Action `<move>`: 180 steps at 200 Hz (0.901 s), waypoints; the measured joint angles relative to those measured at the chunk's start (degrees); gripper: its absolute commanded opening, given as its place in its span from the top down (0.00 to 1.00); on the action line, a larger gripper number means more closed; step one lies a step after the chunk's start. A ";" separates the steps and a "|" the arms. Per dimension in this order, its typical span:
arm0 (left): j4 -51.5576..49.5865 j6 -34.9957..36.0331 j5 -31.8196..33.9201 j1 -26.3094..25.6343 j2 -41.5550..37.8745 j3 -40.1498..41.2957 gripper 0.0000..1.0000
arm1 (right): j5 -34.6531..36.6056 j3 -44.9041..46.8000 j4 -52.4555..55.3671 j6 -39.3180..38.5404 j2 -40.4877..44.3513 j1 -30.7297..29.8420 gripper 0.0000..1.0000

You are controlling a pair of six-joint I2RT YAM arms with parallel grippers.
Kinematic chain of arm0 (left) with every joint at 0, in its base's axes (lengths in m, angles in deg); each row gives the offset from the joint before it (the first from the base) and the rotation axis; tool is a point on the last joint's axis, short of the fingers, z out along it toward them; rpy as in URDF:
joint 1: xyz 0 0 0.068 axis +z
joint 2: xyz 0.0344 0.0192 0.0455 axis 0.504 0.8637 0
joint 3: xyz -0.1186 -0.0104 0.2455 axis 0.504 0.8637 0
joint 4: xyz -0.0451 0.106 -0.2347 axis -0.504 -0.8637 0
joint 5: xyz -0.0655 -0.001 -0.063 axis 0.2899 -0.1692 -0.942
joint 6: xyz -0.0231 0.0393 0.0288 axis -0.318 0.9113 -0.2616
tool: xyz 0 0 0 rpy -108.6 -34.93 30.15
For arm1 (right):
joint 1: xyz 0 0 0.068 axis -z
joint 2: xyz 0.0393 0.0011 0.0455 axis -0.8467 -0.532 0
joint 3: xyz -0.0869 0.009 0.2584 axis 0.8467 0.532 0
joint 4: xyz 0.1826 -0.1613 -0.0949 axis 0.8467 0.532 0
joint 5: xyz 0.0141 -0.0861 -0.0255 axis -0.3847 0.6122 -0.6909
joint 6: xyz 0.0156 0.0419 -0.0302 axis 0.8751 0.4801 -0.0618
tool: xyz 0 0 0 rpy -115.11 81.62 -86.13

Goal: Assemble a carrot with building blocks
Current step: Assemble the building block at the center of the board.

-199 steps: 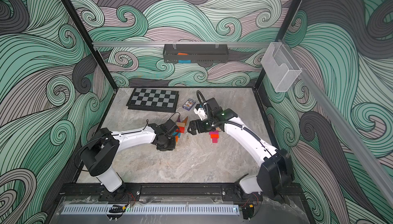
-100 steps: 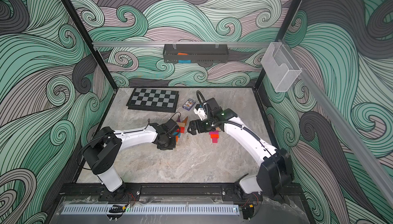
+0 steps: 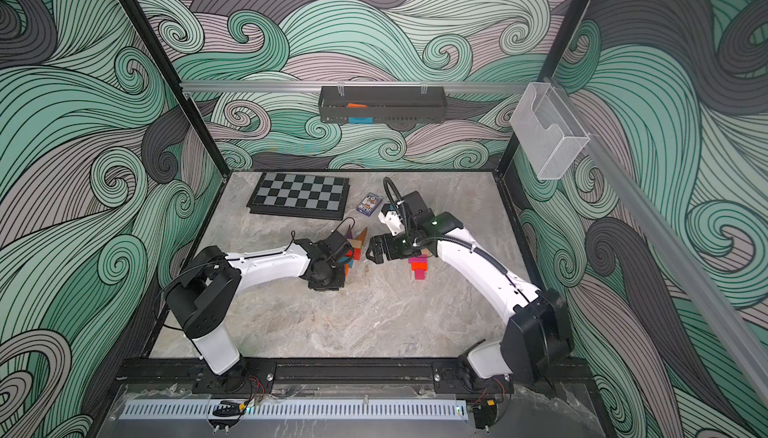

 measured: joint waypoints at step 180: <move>0.85 1.53 0.09 0.04 0.24 -0.59 0.54 | -0.24 0.00 -0.22 -0.02 -0.96 0.00 0.01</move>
